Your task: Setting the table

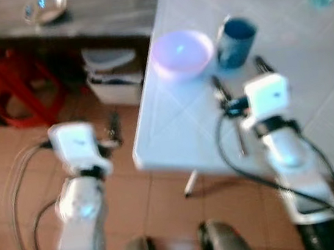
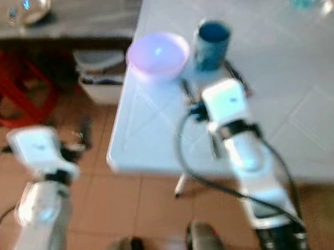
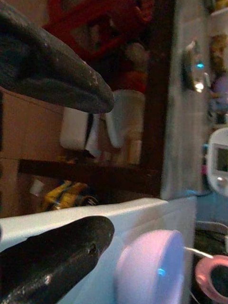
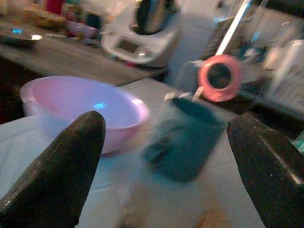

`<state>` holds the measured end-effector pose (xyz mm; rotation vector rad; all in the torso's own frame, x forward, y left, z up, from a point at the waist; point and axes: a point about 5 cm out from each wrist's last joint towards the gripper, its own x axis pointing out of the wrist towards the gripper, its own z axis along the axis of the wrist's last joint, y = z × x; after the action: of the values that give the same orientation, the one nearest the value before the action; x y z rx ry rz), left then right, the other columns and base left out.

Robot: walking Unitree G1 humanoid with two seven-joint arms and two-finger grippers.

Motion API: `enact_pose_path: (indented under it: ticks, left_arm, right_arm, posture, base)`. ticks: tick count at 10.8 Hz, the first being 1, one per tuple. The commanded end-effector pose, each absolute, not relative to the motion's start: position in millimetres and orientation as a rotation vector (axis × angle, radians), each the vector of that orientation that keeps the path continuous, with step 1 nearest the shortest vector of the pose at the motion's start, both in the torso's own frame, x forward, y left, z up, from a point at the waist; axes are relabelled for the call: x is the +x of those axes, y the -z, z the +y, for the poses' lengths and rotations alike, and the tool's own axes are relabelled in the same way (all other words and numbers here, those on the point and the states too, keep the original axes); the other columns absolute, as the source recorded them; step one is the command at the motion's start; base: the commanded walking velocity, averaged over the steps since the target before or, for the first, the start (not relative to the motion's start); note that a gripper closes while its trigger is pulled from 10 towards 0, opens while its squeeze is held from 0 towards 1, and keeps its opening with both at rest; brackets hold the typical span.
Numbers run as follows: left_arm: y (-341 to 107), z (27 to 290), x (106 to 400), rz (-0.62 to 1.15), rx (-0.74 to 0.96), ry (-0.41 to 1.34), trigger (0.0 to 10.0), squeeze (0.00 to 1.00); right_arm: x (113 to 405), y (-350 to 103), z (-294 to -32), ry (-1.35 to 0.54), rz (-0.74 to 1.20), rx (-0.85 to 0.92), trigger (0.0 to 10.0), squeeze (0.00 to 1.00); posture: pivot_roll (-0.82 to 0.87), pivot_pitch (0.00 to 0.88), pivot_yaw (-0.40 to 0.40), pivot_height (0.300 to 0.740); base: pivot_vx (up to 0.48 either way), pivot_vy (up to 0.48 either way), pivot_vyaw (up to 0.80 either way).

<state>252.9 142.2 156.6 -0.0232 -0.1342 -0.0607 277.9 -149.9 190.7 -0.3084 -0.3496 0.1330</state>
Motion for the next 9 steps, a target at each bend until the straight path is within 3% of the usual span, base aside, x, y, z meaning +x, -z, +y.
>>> enact_pose_path:
  ticks: [1,3,9]
  left_arm:
    - [-156.4,152.5,251.0,-0.130,-0.001,0.026,10.0,0.00]
    - [-156.6,153.7,250.9,-0.128,-0.005,0.018,10.0,0.00]
    - [-155.2,159.8,250.4,-0.115,0.005,-0.045,10.0,0.00]
  right_arm:
    - [278.3,-194.0,-140.0,-0.179,-0.379,-0.311,10.0,0.00]
    - [281.4,-197.0,-137.5,-0.205,-0.395,-0.330,10.0,0.00]
    - [286.1,-201.6,-116.9,-0.457,-0.433,-0.421,10.0,0.00]
  posture:
    - [-0.01,0.221,-0.001,0.740]
    - [-0.01,0.226,0.002,0.740]
    - [-0.01,0.238,0.008,0.740]
  base:
    - [0.296,0.000,0.00]
    - [0.337,0.000,0.00]
    - [0.000,0.000,0.00]
